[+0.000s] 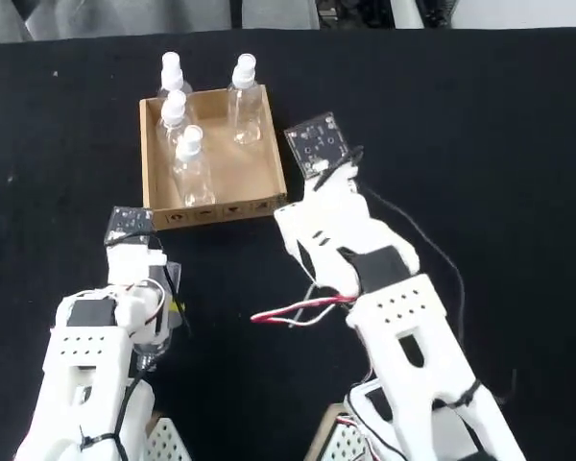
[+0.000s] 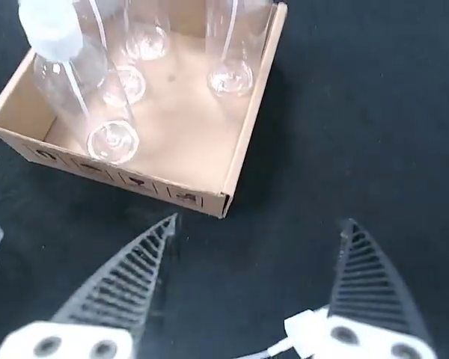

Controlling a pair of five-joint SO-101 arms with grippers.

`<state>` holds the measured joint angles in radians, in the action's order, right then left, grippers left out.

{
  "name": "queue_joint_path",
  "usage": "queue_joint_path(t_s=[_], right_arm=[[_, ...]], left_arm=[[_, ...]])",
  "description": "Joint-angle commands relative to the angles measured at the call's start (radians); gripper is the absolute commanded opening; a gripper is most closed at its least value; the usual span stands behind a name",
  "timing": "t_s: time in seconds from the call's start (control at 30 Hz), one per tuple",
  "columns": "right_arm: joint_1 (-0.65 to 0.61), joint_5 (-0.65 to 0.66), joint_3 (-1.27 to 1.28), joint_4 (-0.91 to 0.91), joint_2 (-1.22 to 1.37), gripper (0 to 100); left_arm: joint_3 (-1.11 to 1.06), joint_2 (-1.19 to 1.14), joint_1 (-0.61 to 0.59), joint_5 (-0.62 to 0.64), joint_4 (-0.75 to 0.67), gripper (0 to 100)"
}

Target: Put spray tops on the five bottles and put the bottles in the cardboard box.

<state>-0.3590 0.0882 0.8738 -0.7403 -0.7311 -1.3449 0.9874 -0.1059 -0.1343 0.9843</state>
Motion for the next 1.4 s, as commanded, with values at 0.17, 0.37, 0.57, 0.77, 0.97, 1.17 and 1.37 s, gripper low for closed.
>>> queue_joint_path(t_s=[0.17, 0.37, 0.57, 0.77, 0.97, 1.17, 1.37], right_arm=[[0.161, -0.008, -0.010, 0.000, -0.054, 27.9], [0.224, -0.041, -0.019, 0.003, -0.054, 27.9], [0.287, -0.095, -0.027, 0.003, -0.054, 27.9], [0.285, -0.098, -0.025, 0.005, -0.048, 27.9], [0.290, -0.098, -0.013, 0.032, -0.045, 27.9], [0.288, -0.098, -0.008, 0.032, -0.045, 27.9], [0.288, -0.098, -0.008, 0.032, -0.045, 27.9]], left_arm=[[0.079, 0.017, 0.016, -0.144, -0.008, 21], [0.105, 0.008, 0.133, -0.269, -0.005, 21], [0.111, 0.008, 0.252, -0.308, -0.005, 21], [0.113, 0.006, 0.358, -0.382, 0.021, 21], [0.191, 0.006, 0.437, -0.428, 0.117, 22], [0.217, 0.006, 0.440, -0.422, 0.135, 30], [0.222, 0.006, 0.433, -0.420, 0.138, 30]])
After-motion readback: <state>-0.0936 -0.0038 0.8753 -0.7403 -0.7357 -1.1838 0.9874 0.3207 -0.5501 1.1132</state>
